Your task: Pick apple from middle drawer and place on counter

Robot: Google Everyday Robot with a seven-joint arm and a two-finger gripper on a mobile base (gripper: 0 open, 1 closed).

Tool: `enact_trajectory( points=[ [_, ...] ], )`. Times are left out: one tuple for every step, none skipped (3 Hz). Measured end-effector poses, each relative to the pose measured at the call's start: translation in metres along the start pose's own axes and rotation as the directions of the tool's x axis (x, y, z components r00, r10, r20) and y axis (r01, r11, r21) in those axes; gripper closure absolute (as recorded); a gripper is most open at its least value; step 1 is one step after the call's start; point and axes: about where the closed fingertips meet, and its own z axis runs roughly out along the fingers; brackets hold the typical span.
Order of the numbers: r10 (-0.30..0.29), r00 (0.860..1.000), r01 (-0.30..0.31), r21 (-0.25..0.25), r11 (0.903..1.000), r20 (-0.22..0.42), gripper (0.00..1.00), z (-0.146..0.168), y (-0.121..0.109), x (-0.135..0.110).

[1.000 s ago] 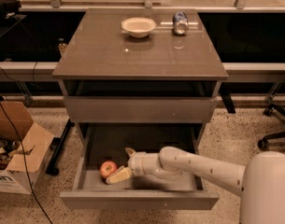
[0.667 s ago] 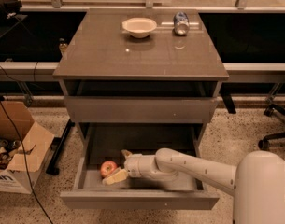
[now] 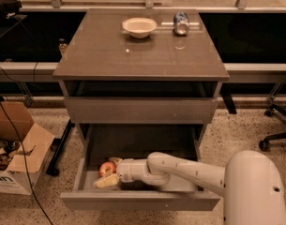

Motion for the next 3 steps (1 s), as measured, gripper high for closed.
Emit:
enact_trajectory(
  points=[
    [0.013,1.000,-0.013,-0.005,0.9999,0.005,0.42,0.004,0.006,0.003],
    [0.011,1.000,-0.012,0.035,0.9993,0.014,0.73,-0.008,0.006,-0.002],
    [-0.004,1.000,0.001,0.100,0.9950,0.028,0.96,-0.037,0.004,-0.018]
  ],
)
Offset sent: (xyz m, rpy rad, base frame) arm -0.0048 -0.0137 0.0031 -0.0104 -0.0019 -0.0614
